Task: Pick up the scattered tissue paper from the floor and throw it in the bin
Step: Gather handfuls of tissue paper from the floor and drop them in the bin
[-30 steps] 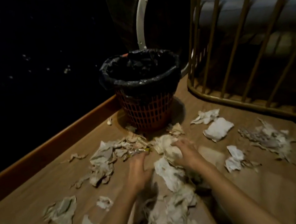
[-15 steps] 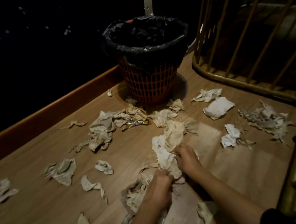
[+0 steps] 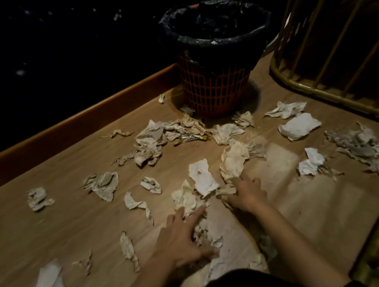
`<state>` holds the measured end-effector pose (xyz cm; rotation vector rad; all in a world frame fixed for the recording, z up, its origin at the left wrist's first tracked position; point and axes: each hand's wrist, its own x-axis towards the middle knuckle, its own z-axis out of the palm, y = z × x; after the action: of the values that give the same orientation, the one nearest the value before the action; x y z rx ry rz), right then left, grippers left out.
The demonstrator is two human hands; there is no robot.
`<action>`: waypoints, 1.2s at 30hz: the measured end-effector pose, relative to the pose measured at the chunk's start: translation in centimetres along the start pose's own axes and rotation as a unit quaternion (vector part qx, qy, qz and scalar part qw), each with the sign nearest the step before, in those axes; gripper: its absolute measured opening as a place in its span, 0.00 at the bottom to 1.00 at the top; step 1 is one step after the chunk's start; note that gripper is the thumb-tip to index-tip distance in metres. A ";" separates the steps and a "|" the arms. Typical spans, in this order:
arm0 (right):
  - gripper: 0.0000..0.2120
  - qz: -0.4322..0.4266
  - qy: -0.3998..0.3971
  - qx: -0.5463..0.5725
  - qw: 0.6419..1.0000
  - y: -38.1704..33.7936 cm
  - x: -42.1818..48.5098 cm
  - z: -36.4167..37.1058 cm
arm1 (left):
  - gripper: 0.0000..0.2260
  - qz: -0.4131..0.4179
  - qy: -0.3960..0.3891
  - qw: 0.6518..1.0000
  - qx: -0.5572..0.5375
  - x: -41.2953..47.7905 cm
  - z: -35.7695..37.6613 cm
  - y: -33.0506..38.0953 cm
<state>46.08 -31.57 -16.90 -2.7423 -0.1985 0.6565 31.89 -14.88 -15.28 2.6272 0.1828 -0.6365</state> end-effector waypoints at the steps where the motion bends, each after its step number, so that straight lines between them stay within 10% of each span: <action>1: 0.22 -0.011 0.031 0.012 0.999 0.3 -1.2 1.2 | 0.44 -0.006 0.000 1.000 0.001 -0.2 0.9 0.7; 11: 0.16 -0.004 0.217 0.163 0.962 2.7 -5.8 1.7 | 0.07 0.086 0.130 0.987 -0.050 0.0 2.0 1.9; 15: 0.20 0.076 0.155 0.092 0.981 4.7 -9.4 2.7 | 0.15 0.152 0.149 0.977 -0.028 -2.5 0.5 0.4; 18: 0.34 0.084 -0.006 0.052 0.995 4.8 -11.2 4.7 | 0.25 0.169 0.039 0.983 0.064 -5.0 1.7 0.3; 22: 0.35 0.025 0.034 0.063 0.997 4.0 -11.5 6.6 | 0.32 0.148 -0.117 0.965 0.182 -6.3 3.9 1.2; 32: 0.17 0.005 0.222 0.208 0.953 -1.7 -4.4 2.9 | 0.20 0.052 0.185 0.979 -0.070 -2.2 1.6 -2.7; 36: 0.28 -0.045 0.066 0.120 0.989 -5.3 -1.7 0.7 | 0.26 -0.034 0.254 0.964 -0.064 -0.3 -2.0 -5.4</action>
<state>43.89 -26.74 -15.06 -2.5173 -0.1970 0.4401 31.18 -9.17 -15.57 2.6128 0.4495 0.0455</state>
